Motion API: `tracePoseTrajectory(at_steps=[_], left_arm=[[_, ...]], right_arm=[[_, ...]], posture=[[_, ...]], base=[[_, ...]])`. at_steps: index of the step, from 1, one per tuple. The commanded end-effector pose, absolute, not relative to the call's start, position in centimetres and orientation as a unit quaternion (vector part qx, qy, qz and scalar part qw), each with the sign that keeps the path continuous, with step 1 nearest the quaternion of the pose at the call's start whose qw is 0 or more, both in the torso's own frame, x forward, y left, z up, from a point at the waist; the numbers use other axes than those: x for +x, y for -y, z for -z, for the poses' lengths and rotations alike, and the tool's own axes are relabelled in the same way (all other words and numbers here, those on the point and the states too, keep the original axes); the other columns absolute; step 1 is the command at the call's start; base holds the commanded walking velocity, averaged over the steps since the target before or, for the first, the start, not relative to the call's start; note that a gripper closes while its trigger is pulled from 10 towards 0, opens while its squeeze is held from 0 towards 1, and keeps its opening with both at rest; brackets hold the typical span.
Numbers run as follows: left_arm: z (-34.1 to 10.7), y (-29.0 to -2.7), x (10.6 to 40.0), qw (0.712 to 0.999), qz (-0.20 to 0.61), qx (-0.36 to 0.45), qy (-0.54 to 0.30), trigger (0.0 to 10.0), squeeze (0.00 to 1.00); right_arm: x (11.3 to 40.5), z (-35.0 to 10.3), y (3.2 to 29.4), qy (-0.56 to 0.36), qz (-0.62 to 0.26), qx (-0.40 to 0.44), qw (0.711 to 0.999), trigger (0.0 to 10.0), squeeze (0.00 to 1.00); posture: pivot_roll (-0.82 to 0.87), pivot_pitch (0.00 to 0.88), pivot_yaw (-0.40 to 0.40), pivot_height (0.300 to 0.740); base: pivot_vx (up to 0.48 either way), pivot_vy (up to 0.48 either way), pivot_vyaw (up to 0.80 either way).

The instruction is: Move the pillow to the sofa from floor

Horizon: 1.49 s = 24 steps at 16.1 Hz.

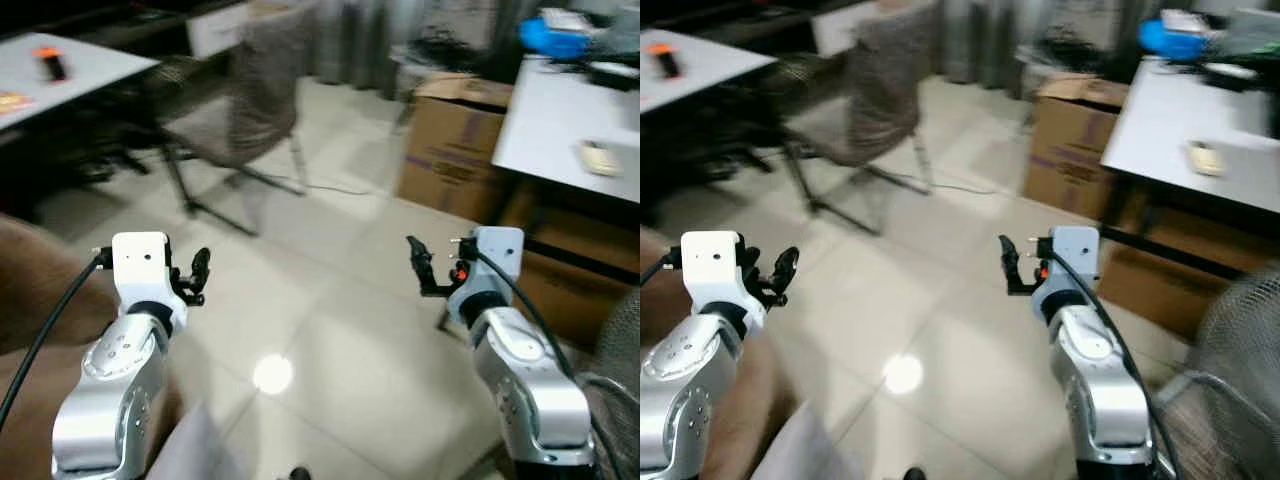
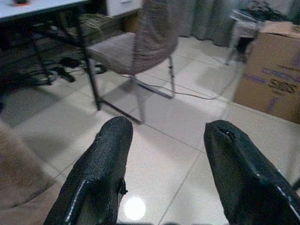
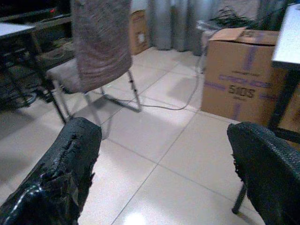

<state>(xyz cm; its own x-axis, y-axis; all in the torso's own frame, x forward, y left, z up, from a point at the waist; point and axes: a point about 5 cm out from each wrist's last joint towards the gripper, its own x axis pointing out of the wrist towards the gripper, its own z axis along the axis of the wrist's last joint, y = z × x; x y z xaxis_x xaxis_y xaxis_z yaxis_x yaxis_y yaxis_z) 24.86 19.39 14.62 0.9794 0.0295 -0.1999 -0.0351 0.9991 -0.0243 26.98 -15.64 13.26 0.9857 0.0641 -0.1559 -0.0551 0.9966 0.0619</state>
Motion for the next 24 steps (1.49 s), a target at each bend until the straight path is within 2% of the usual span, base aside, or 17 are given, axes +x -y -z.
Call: tracePoseTrajectory(at_steps=[1, 5, 6, 7, 10, 19, 24], left_arm=[[-14.80, -19.44, 24.57, 0.995, -0.010, -0.015, -0.096, 0.0, 0.00], [-14.99, -19.27, 24.27, 0.996, -0.002, -0.037, -0.083, 0.0, 0.00], [-14.92, -19.42, 24.22, 0.996, -0.010, -0.021, -0.087, 0.0, 0.00], [-14.78, -19.70, 24.29, 0.995, -0.025, 0.013, -0.095, 10.0, 0.00], [-14.25, -19.88, 24.54, 0.991, -0.035, 0.039, -0.120, 10.0, 0.00], [-14.71, -19.77, 24.59, 0.994, -0.047, 0.037, -0.094, 10.0, 0.00], [-14.58, -19.90, 24.50, 0.993, -0.054, 0.038, -0.094, 10.0, 0.00]], right_arm=[[27.08, -13.42, 15.58, -0.080, -0.028, 0.025, 0.996, 10.0, 1.00], [27.02, -13.28, 15.47, -0.082, -0.030, 0.021, 0.996, 10.0, 1.00], [26.93, -13.23, 15.43, -0.083, -0.031, 0.020, 0.996, 10.0, 1.00], [26.87, -13.21, 15.38, -0.083, -0.031, 0.020, 0.996, 10.0, 1.00], [26.82, -13.16, 15.27, -0.084, -0.030, 0.020, 0.996, 10.0, 1.00], [26.94, -13.21, 15.04, -0.082, -0.043, 0.001, 0.996, 10.0, 1.00], [27.18, -13.25, 15.02, -0.082, -0.048, -0.005, 0.995, 10.0, 1.00]], posture=[[-0.10, 0.000, 0.011, 0.740], [-0.09, 0.000, 0.007, 0.740], [-0.10, 0.000, 0.010, 0.740], [-0.10, 0.000, 0.011, 0.740], [-0.10, 0.000, 0.015, 0.740], [-0.09, 0.000, 0.003, 0.740], [-0.09, 0.000, -0.009, 0.740]], base=[[0.000, 0.000, 0.80], [0.000, 0.000, 0.80], [0.000, 0.000, 0.80], [0.000, 0.000, 0.80], [0.000, 0.000, 0.80], [0.000, 0.000, 0.80], [0.000, -0.480, 0.80]])
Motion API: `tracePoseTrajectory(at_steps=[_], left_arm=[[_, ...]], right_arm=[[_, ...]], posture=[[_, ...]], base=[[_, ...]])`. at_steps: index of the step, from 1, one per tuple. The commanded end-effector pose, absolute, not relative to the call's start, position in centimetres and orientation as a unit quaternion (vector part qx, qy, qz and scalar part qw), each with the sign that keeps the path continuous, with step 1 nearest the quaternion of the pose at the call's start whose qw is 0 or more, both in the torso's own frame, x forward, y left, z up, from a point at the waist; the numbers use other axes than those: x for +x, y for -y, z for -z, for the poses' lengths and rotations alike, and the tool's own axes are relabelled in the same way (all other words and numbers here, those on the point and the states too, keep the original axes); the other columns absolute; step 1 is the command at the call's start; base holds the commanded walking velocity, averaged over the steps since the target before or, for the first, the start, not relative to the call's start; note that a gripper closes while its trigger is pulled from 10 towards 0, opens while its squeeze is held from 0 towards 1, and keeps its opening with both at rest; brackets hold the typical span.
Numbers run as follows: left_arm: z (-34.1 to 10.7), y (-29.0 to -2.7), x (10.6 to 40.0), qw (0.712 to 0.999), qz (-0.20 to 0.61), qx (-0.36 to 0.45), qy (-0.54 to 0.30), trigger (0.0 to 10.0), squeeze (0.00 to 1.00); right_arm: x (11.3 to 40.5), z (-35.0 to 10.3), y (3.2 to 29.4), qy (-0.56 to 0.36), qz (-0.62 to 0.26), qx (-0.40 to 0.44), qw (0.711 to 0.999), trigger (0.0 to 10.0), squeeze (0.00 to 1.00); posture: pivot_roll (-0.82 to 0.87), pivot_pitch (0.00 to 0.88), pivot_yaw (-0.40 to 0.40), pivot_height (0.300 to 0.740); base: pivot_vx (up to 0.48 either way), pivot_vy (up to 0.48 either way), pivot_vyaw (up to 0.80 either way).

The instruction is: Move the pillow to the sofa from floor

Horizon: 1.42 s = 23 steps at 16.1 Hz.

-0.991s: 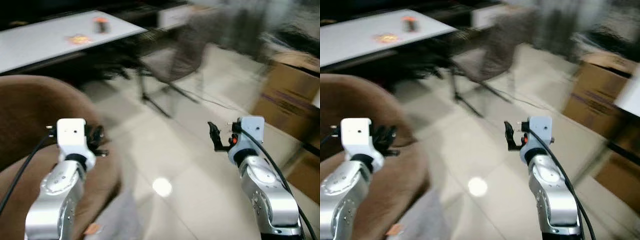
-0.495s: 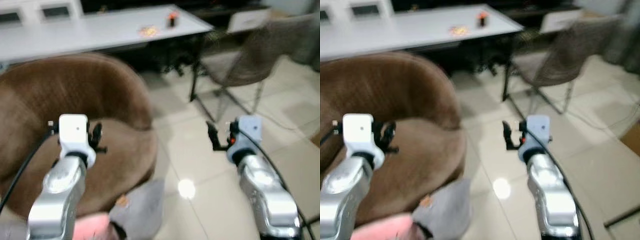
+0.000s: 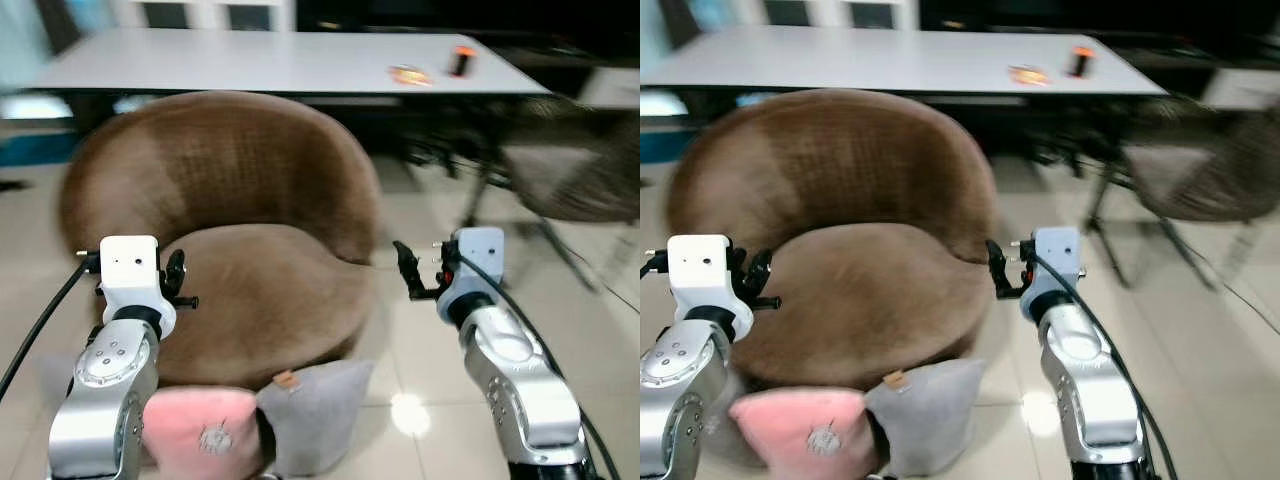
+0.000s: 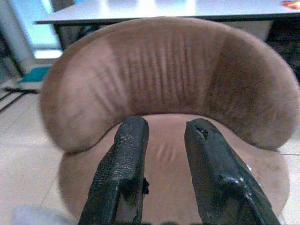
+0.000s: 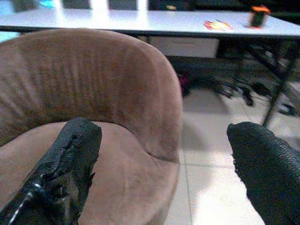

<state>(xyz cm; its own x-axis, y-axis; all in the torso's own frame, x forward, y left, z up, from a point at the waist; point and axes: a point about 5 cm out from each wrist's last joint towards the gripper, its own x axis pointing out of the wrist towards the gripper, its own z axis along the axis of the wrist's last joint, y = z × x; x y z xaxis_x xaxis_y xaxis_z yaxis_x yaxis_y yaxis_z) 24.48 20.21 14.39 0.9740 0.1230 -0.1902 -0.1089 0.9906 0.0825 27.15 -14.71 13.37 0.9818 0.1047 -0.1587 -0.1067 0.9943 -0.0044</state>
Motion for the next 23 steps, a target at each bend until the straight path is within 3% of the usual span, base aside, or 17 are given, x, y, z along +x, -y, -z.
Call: tracePoseTrajectory(at_steps=[1, 6, 7, 10, 11, 20, 21, 23], left_arm=[[-14.6, -19.9, 24.5, 0.993, -0.054, 0.039, -0.093, 10.0, 0.00], [-14.1, -20.4, 24.6, 0.989, -0.085, 0.025, -0.114, 10.0, 0.00], [-13.8, -20.6, 24.5, 0.987, -0.093, 0.021, -0.127, 10.0, 0.00], [-13.9, -20.5, 24.7, 0.988, -0.091, -0.034, -0.117, 9.8, 0.00], [-13.9, -20.4, 24.7, 0.988, -0.089, -0.052, -0.113, 0.0, 0.00], [-14.6, -19.9, 24.7, 0.991, -0.064, -0.063, -0.095, 0.0, 0.00], [-14.4, -19.9, 24.7, 0.991, -0.064, -0.057, -0.102, 10.0, 0.00], [-13.6, -19.7, 24.9, 0.988, -0.052, -0.002, -0.146, 10.0, 0.00]], right_arm=[[27.2, -13.3, 15.0, -0.082, -0.048, -0.006, 0.995, 10.0, 1.00], [27.6, -13.2, 15.0, -0.090, -0.036, 0.009, 0.995, 10.0, 1.00], [27.6, -13.2, 14.9, -0.093, -0.038, 0.014, 0.995, 10.0, 0.00], [27.8, -13.3, 14.7, -0.095, -0.037, 0.035, 0.994, 10.0, 0.00], [27.9, -13.3, 14.7, -0.096, -0.038, 0.045, 0.994, 10.0, 0.00], [27.9, -13.3, 14.7, -0.101, -0.035, 0.045, 0.993, 10.0, 0.00], [27.9, -13.4, 14.7, -0.095, -0.038, 0.041, 0.994, 10.0, 0.00], [27.9, -13.5, 14.5, -0.090, -0.054, 0.012, 0.994, 10.0, 0.00]], posture=[[-0.09, 0.000, -0.011, 0.740], [-0.09, 0.000, -0.010, 0.740], [-0.09, 0.000, -0.010, 0.740], [-0.09, 0.000, -0.007, 0.740], [-0.09, 0.000, -0.005, 0.740], [-0.10, 0.000, 0.007, 0.740], [-0.10, 0.000, 0.007, 0.740], [-0.09, 0.000, 0.005, 0.740]], base=[[0.000, -0.480, 0.80], [0.000, -0.178, 0.48], [0.000, 0.000, 0.00], [0.000, 0.000, 0.00], [0.000, 0.000, 0.00], [0.000, 0.000, 0.00], [0.000, 0.000, 0.00], [0.000, 0.000, 0.00]])
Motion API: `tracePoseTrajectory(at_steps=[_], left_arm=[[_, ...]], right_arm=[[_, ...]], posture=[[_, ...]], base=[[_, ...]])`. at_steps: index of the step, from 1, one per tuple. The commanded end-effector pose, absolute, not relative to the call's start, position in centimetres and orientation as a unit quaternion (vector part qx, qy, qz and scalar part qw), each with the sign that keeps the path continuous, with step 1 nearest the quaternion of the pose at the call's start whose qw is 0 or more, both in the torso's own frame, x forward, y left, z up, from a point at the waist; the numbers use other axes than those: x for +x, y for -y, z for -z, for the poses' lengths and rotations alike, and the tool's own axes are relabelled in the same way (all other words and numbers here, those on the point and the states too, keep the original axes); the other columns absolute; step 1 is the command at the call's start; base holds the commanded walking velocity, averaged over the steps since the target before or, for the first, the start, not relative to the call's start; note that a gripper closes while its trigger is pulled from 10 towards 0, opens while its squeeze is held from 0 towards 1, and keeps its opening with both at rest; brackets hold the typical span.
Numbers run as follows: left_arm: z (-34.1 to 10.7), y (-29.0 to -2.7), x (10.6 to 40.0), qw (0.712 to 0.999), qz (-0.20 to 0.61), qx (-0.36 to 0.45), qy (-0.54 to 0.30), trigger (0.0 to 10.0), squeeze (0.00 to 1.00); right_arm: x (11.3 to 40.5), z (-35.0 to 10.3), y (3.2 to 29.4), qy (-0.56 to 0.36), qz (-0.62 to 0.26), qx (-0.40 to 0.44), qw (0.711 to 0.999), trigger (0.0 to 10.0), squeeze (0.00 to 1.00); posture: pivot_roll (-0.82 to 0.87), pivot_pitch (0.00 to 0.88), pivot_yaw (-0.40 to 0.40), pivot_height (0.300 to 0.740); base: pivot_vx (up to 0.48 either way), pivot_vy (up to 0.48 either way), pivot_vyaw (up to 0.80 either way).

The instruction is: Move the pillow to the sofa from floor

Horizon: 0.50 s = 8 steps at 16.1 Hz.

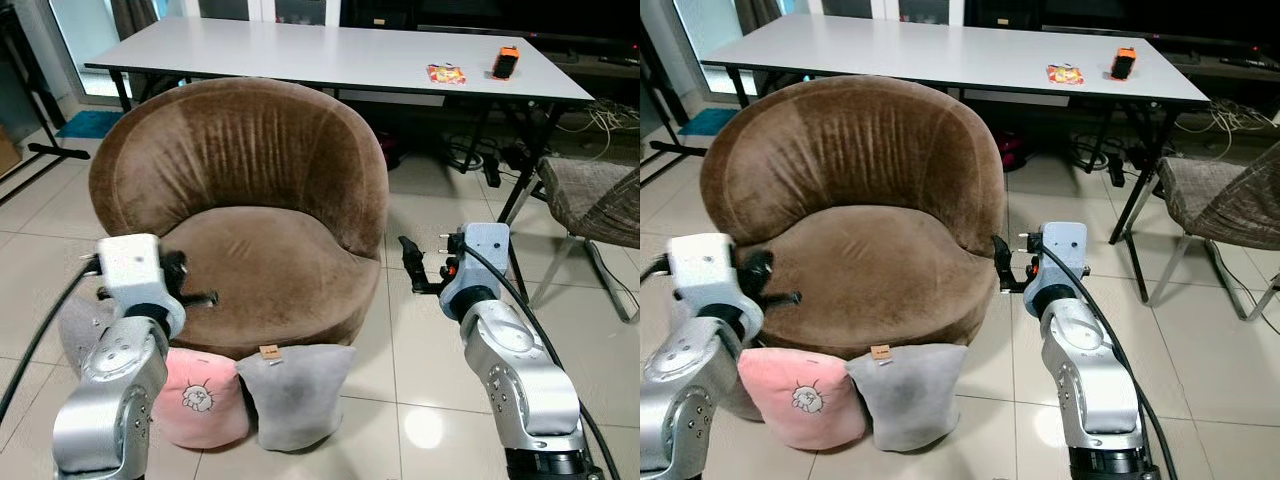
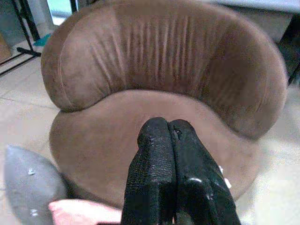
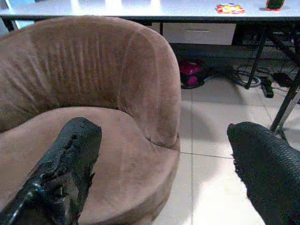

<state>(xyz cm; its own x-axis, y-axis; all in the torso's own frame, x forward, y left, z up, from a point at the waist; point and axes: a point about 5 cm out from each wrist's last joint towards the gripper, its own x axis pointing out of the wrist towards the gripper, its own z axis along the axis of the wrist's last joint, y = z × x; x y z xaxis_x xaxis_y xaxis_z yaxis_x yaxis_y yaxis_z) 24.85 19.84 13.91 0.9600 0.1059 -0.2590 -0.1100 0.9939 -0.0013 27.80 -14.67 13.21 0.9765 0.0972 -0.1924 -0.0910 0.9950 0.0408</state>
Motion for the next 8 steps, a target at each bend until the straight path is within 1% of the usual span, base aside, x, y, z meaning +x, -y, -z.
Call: tracePoseTrajectory(at_steps=[1, 3, 5, 6, 7, 8], left_arm=[[-13.9, -19.7, 25.1, 0.991, -0.049, 0.003, -0.124, 10.0, 0.00], [-14.6, -19.6, 25.2, 0.995, -0.046, 0.005, -0.090, 10.0, 0.00], [-14.8, -19.6, 25.3, 0.995, -0.048, 0.018, -0.082, 10.0, 0.00], [-14.9, -19.6, 25.3, 0.995, -0.047, 0.022, -0.081, 10.0, 0.00], [-14.9, -19.6, 25.3, 0.996, -0.046, 0.024, -0.079, 10.0, 0.00], [-14.9, -19.6, 25.3, 0.996, -0.046, 0.025, -0.078, 10.0, 0.00]], right_arm=[[28.0, -13.7, 14.2, -0.086, -0.066, 0.002, 0.994, 10.0, 0.00], [28.1, -14.1, 13.7, -0.071, -0.079, -0.007, 0.994, 10.0, 0.00], [28.4, -14.2, 14.5, -0.058, -0.049, -0.061, 0.995, 10.0, 0.00], [28.4, -14.2, 14.4, -0.058, -0.058, -0.042, 0.996, 10.0, 0.00], [28.5, -14.4, 14.4, -0.052, -0.067, -0.037, 0.996, 10.0, 0.00], [28.6, -14.6, 14.5, -0.046, -0.063, -0.057, 0.995, 10.0, 0.00]], posture=[[-0.09, 0.000, 0.004, 0.740], [-0.09, 0.000, 0.002, 0.740], [-0.09, 0.000, 0.002, 0.740], [-0.09, 0.000, 0.002, 0.740], [-0.09, 0.000, 0.002, 0.740], [-0.09, 0.000, 0.002, 0.740]], base=[[0.000, 0.000, 0.00], [0.000, 0.000, 0.80], [0.000, 0.000, 0.80], [0.000, 0.000, 0.80], [0.000, -0.304, 0.80], [0.000, -0.450, 0.80]])
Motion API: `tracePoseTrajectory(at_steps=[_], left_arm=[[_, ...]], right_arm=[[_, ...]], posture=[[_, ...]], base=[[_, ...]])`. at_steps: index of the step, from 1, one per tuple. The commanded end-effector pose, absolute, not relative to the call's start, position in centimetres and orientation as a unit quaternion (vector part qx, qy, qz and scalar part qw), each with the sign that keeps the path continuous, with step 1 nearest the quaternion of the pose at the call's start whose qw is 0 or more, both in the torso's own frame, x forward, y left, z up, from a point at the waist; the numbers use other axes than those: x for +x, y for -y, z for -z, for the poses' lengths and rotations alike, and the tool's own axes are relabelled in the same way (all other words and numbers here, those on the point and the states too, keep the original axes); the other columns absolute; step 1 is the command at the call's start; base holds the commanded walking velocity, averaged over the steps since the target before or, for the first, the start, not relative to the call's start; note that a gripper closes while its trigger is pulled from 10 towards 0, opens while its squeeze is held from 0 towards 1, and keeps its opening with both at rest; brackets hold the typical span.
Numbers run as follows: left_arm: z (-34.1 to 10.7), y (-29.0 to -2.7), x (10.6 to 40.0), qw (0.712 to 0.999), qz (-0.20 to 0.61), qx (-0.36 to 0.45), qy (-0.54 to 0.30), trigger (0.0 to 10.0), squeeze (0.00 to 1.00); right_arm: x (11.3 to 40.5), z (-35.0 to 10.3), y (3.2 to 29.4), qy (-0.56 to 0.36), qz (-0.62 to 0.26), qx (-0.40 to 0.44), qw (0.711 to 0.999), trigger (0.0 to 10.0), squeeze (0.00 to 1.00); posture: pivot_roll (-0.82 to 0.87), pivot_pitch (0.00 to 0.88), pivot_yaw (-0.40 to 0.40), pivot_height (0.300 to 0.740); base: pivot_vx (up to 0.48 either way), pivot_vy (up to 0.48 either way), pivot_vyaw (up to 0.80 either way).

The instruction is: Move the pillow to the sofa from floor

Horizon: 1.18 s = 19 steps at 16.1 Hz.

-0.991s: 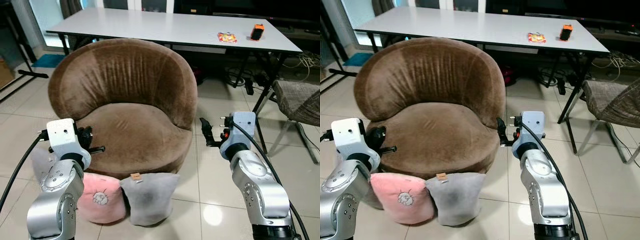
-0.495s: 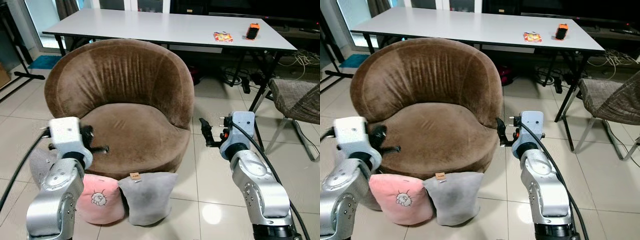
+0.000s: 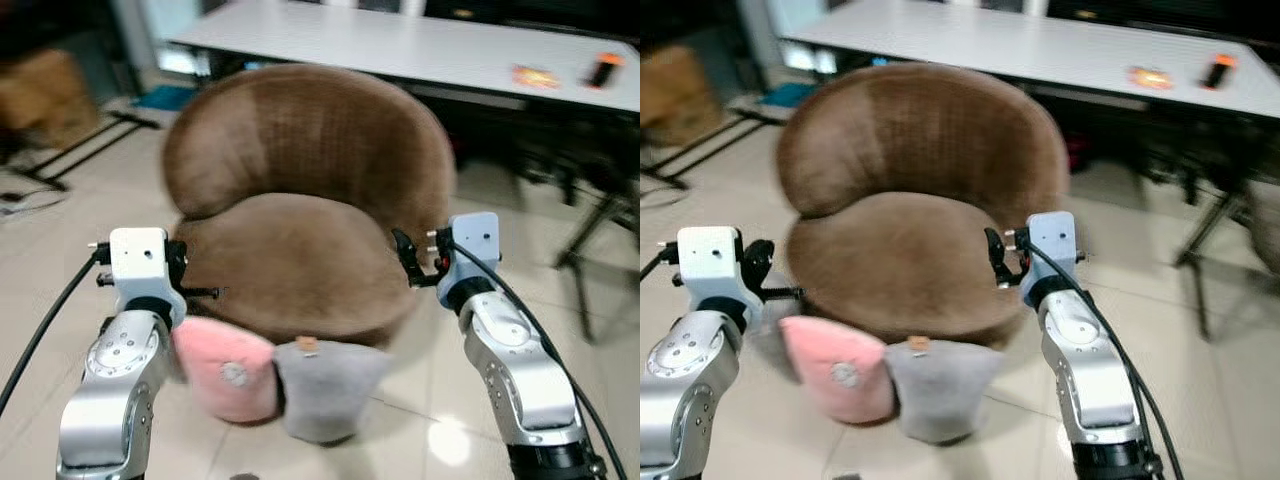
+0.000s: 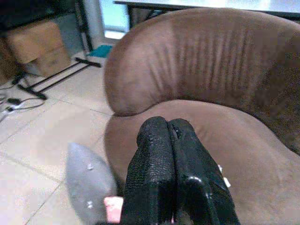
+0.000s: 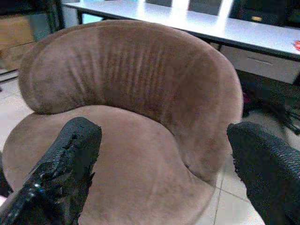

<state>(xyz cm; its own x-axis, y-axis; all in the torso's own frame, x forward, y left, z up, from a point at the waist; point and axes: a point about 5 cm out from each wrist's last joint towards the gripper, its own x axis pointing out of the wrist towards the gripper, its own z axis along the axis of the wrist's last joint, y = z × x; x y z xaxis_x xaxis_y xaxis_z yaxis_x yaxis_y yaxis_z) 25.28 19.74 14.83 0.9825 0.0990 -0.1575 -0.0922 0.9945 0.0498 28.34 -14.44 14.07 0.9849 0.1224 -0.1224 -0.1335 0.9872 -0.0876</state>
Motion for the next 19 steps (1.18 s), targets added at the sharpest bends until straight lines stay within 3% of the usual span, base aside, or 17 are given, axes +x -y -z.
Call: tracePoseTrajectory(at_steps=[1, 4, 10, 13, 19], left_arm=[[-14.8, -19.6, 25.3, 0.996, -0.046, 0.026, -0.078, 10.0, 0.00], [-14.7, -19.5, 25.0, 0.996, -0.041, 0.020, -0.075, 10.0, 0.00], [-15.0, -19.3, 24.8, 0.997, -0.028, 0.023, -0.062, 10.0, 0.00], [-14.9, -19.3, 24.6, 0.997, -0.033, 0.023, -0.060, 10.0, 0.00], [-14.8, -19.3, 24.4, 0.998, -0.035, 0.025, -0.056, 10.0, 0.00]], right_arm=[[28.6, -14.7, 14.3, -0.044, -0.070, -0.040, 0.996, 10.0, 0.00], [28.5, -14.7, 14.2, -0.037, -0.060, 0.003, 0.998, 10.0, 0.00], [28.5, -14.0, 14.6, -0.054, -0.054, 0.011, 0.997, 10.0, 0.00], [28.5, -14.2, 14.9, -0.040, -0.043, -0.014, 0.998, 10.0, 0.00], [28.7, -14.2, 15.0, -0.045, -0.046, 0.004, 0.998, 10.0, 0.00]], posture=[[-0.09, 0.000, 0.000, 0.740], [-0.08, 0.000, -0.005, 0.740], [-0.09, 0.000, -0.005, 0.740], [-0.08, 0.000, -0.013, 0.740], [-0.08, 0.000, -0.024, 0.740]], base=[[0.000, -0.480, 0.00], [0.000, -0.119, 0.00], [0.000, 0.000, -0.13], [0.284, 0.000, -0.76], [0.354, 0.000, 0.00]])
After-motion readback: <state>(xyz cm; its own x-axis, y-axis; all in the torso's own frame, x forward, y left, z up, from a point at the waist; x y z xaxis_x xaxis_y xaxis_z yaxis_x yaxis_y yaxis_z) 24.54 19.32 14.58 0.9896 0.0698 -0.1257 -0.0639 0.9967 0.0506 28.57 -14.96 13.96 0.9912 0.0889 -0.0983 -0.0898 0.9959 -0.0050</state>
